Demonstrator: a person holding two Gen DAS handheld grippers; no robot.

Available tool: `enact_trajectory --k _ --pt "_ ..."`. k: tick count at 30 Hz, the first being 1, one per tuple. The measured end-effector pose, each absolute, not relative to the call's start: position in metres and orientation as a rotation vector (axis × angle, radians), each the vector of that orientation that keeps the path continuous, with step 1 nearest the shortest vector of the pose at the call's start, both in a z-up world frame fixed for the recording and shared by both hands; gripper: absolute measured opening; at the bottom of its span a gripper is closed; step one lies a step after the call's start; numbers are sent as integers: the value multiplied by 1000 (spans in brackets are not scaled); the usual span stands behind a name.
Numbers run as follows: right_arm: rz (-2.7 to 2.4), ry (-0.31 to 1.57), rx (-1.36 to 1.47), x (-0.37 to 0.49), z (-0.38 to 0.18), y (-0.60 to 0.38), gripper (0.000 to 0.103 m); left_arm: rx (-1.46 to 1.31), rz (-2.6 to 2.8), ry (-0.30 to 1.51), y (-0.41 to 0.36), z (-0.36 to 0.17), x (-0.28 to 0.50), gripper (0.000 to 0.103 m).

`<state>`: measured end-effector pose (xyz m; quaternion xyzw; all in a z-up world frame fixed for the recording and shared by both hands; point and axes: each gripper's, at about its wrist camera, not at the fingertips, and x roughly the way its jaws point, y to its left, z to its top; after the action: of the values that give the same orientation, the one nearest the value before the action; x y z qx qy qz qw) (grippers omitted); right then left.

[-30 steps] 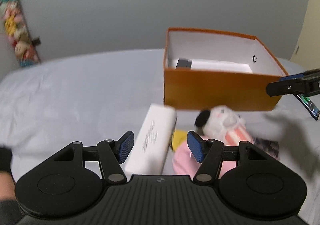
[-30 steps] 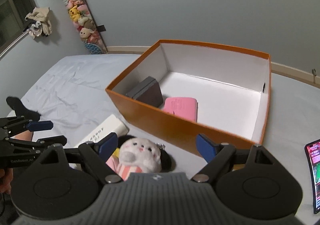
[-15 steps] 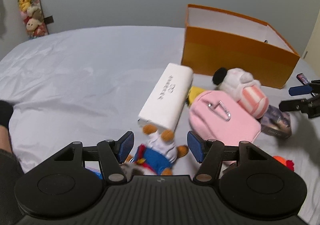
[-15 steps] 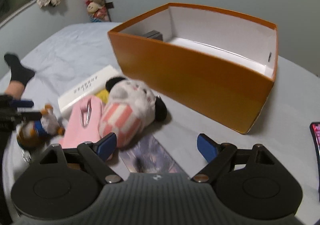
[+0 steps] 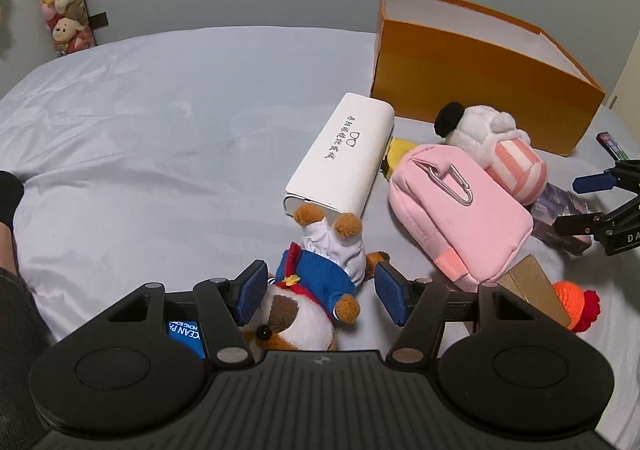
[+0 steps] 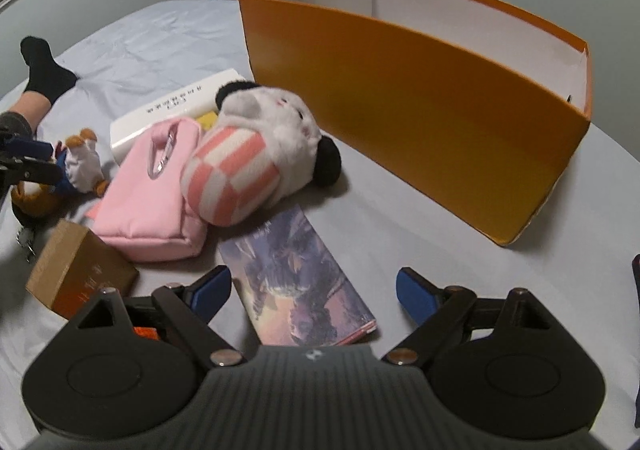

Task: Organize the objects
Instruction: 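Withdraw both tools from the box back toward the item pile, then grasp brown plush dog with left tool while right tool grasps boxed picture card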

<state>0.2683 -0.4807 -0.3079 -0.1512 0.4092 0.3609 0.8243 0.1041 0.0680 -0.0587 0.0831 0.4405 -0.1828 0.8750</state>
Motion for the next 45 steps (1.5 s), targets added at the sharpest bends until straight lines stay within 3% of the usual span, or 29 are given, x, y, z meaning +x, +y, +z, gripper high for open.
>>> enact_trajectory --k 20,31,45 --pt "832 903 -409 260 -319 -468 90 347 -376 958 46 -80 113 74" --pt "834 896 -438 261 -320 -468 82 417 -384 967 39 -92 120 72" --pt "837 881 -460 260 -319 -472 72 394 -418 974 41 -83 114 54"
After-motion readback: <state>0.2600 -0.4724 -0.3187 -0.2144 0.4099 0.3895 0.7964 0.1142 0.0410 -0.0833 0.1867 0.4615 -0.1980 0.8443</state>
